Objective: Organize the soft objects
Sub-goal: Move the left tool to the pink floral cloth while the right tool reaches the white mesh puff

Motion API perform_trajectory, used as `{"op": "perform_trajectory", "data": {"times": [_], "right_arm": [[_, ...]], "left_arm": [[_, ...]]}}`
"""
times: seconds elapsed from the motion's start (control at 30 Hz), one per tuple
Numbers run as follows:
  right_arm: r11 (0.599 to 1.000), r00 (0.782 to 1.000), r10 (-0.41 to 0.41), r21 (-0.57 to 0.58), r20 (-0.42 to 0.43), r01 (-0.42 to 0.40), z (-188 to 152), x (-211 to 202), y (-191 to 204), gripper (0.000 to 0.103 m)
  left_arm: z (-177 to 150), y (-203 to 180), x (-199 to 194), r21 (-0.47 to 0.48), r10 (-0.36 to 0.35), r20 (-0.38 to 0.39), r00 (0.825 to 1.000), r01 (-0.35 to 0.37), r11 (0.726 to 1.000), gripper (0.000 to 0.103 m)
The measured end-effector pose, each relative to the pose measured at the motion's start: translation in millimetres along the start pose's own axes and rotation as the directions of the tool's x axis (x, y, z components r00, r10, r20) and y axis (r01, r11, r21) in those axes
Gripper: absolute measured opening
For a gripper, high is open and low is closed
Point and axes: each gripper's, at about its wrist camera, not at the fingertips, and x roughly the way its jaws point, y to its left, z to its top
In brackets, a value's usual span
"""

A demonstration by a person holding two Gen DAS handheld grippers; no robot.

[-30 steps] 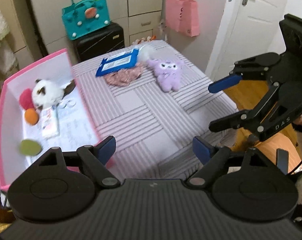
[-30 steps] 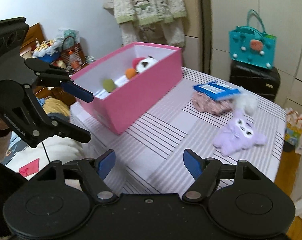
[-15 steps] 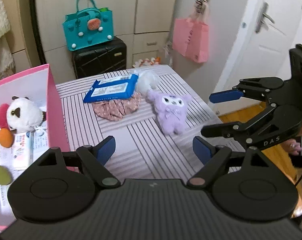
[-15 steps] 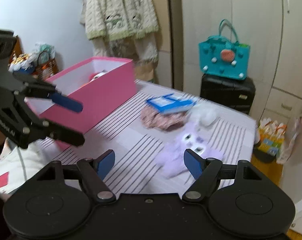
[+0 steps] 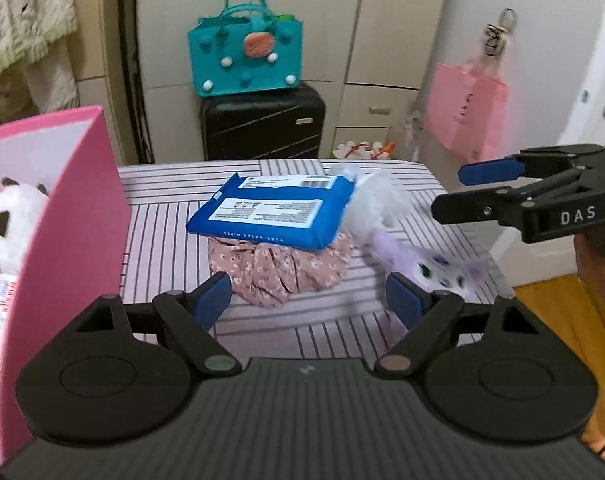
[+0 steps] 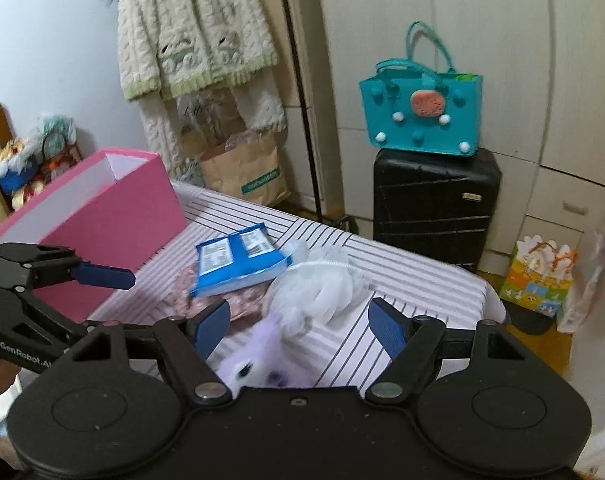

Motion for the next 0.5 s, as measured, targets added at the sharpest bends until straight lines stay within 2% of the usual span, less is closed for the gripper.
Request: {"op": "perform_trajectory", "data": {"times": [0.13, 0.27, 0.4, 0.5], "right_arm": [[0.997, 0.999, 0.014, -0.068, -0.053, -0.018, 15.8, 35.9, -10.1, 0.081], [0.996, 0.996, 0.050, -0.076, -0.072, -0.056, 28.0, 66.3, -20.8, 0.082], [0.988, 0.988, 0.125, -0.078, -0.096, -0.132, 33.1, 87.2, -28.7, 0.086], [0.984, 0.982, 0.141, -0.092, -0.122, -0.153, 32.7, 100.9, -28.6, 0.086]], "left_arm": [[3.3, -0.3, 24.8, -0.017, 0.049, -0.016, 0.999, -0.049, 0.999, 0.085], [5.8, 3.1, 42.1, -0.071, 0.048, -0.026, 0.998, -0.050, 0.996, 0.085], [5.6, 6.1, 55.6, -0.110, 0.066, -0.025, 0.998, -0.068, 0.992, 0.086], [4.8, 7.5, 61.2, -0.125, 0.075, -0.018, 0.997, -0.077, 0.989, 0.086]]}}
